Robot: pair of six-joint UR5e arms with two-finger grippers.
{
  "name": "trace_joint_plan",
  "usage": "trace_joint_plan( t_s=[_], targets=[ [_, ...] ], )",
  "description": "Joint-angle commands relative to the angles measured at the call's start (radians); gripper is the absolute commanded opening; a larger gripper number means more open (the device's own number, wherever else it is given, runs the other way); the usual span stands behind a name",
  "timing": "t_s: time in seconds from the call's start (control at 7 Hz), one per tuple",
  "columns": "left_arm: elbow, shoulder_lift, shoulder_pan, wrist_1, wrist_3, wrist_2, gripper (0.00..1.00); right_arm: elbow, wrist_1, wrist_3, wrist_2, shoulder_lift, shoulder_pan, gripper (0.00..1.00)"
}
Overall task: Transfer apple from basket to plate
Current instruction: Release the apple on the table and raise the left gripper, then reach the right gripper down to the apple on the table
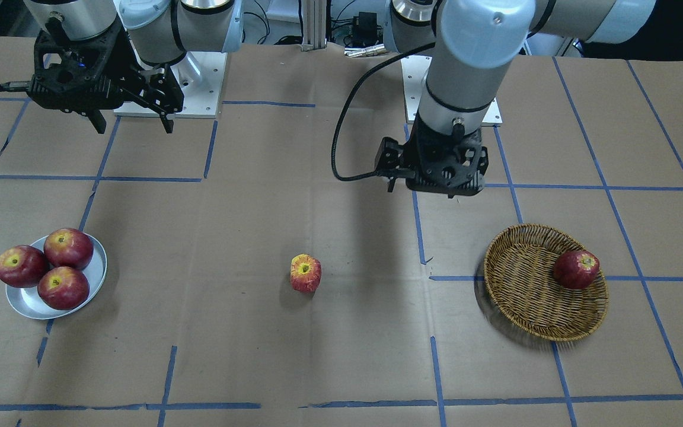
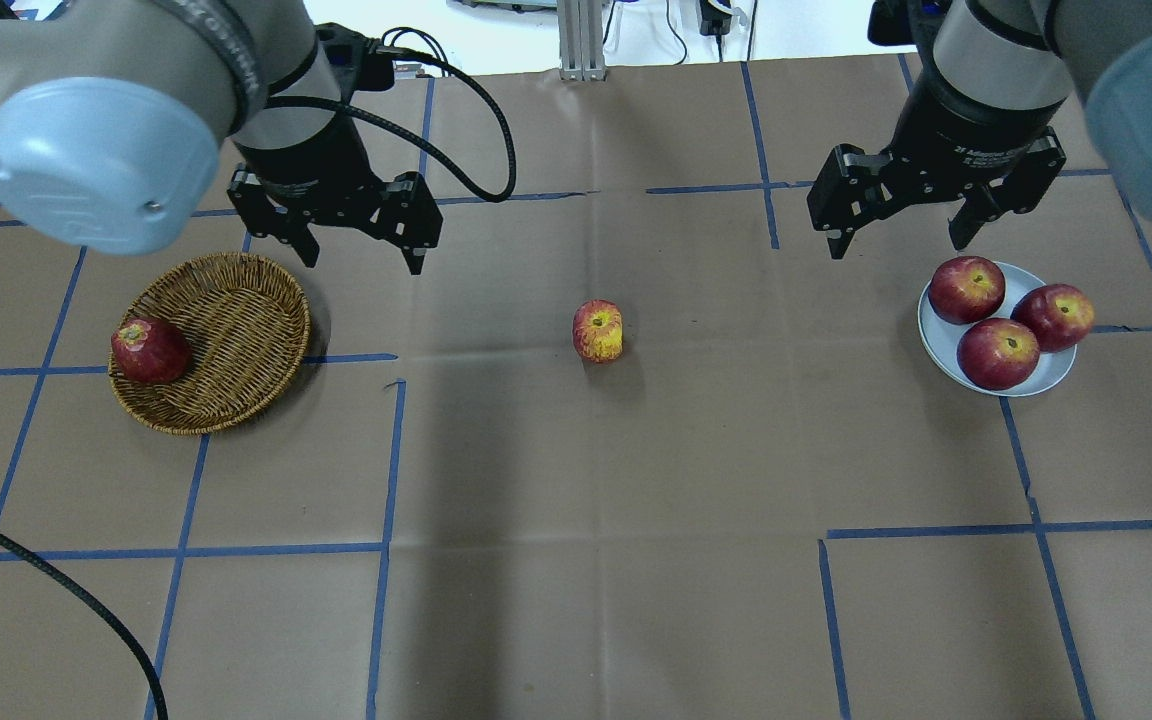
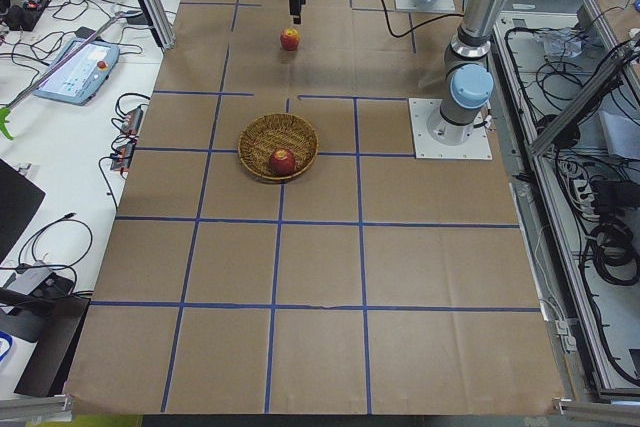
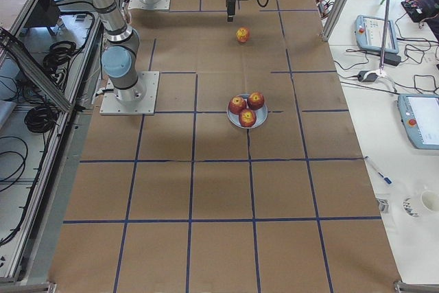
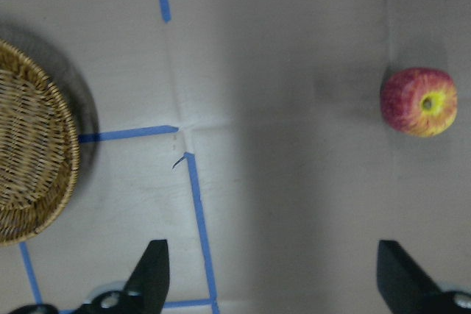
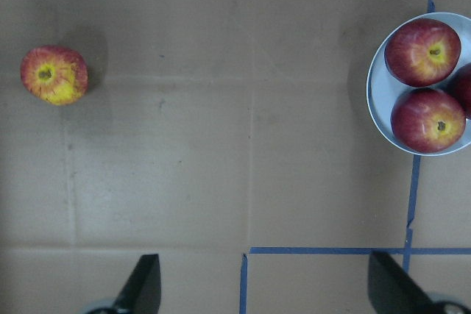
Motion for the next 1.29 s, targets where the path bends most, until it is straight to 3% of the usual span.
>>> trace_joint_plan(
  t_s=[0.0,0.14,0.43,0.57,0.71,0.86,1.14],
  targets=[
    [-0.004,0.067,0.073,-0.016,0.086,-0.013,0.99,-0.051,-0.103,0.17,0.044,0.129,0.114,1.0],
    [-0.039,0.086,0.092,-0.019,0.195,-0.01,0.99,-0.117,-0.131,0.218,0.039,0.213,0.19,1.0],
    [-0.038,0.109,0.093,-0.004,0.205,-0.015,0.99,-0.258,-0.136,0.362,0.04,0.368,0.28,1.0],
    [-0.042,0.11,0.093,-0.017,0.202,-0.002,0.99,-0.283,-0.202,0.424,0.004,0.448,0.336,1.0],
    [-0.039,0.113,0.093,-0.016,0.195,-0.014,0.99,-0.263,-0.226,0.43,-0.08,0.502,0.382,1.0],
    [-0.039,0.115,0.093,-0.016,0.195,-0.013,0.99,-0.216,-0.231,0.423,-0.083,0.504,0.381,0.97],
    [-0.041,0.113,0.093,-0.016,0.196,-0.012,0.99,-0.028,-0.548,0.409,-0.086,0.501,0.366,1.0]
  ],
)
